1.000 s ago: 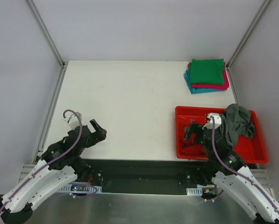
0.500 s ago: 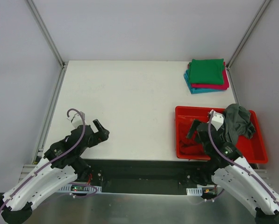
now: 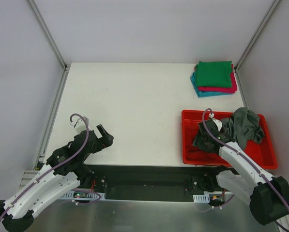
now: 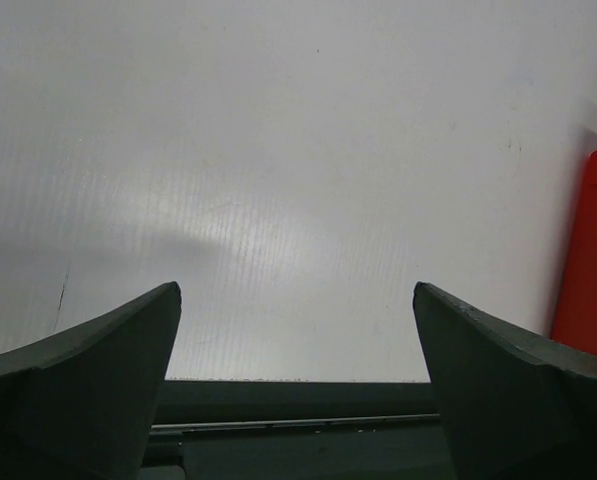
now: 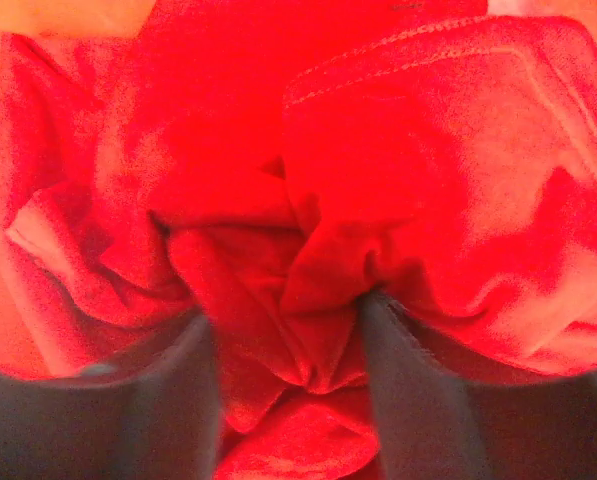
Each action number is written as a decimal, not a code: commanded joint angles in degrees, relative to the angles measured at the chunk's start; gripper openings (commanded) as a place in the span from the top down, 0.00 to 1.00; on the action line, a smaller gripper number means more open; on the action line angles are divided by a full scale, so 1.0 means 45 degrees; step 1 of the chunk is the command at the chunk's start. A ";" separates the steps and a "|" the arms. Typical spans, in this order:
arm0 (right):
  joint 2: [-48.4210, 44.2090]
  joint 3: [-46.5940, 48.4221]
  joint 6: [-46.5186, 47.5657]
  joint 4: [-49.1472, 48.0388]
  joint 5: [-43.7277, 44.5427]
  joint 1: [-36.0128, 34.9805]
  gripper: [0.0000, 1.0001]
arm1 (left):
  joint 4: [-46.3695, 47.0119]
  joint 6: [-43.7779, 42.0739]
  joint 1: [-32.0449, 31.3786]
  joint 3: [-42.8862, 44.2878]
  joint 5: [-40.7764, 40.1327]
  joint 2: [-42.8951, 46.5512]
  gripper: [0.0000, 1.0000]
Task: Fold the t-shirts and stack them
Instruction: Grab crumpled tshirt from bin with the right arm, then move the tshirt to the center of the board, then flatten out the tshirt
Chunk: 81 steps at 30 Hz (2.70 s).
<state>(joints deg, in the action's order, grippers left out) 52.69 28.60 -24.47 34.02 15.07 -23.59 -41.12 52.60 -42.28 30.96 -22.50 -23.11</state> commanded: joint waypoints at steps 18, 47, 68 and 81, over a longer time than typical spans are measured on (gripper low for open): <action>-0.1694 0.7954 0.2118 -0.0839 -0.7775 0.0244 0.99 | 0.1579 -0.1161 0.0080 -0.0161 0.0352 -0.0546 0.01; 0.6964 1.1539 0.2037 -0.0549 -0.4540 -0.2317 0.27 | -0.1681 0.1632 0.0080 0.0072 -0.2324 0.1897 0.01; 0.1477 0.3042 0.4032 -0.5957 -0.1962 -0.4991 0.04 | 0.2650 -0.1725 0.5385 0.0952 0.0930 -0.4156 0.01; 0.0773 0.2083 0.4500 -0.6212 -0.1728 -0.5069 0.04 | 0.5076 -0.3270 1.0078 0.2278 0.4317 -0.9683 0.31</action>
<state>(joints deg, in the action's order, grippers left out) 58.17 39.24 -5.23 9.04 5.89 -46.09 -23.40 42.15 0.78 36.58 -7.14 -61.14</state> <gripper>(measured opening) 0.960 0.788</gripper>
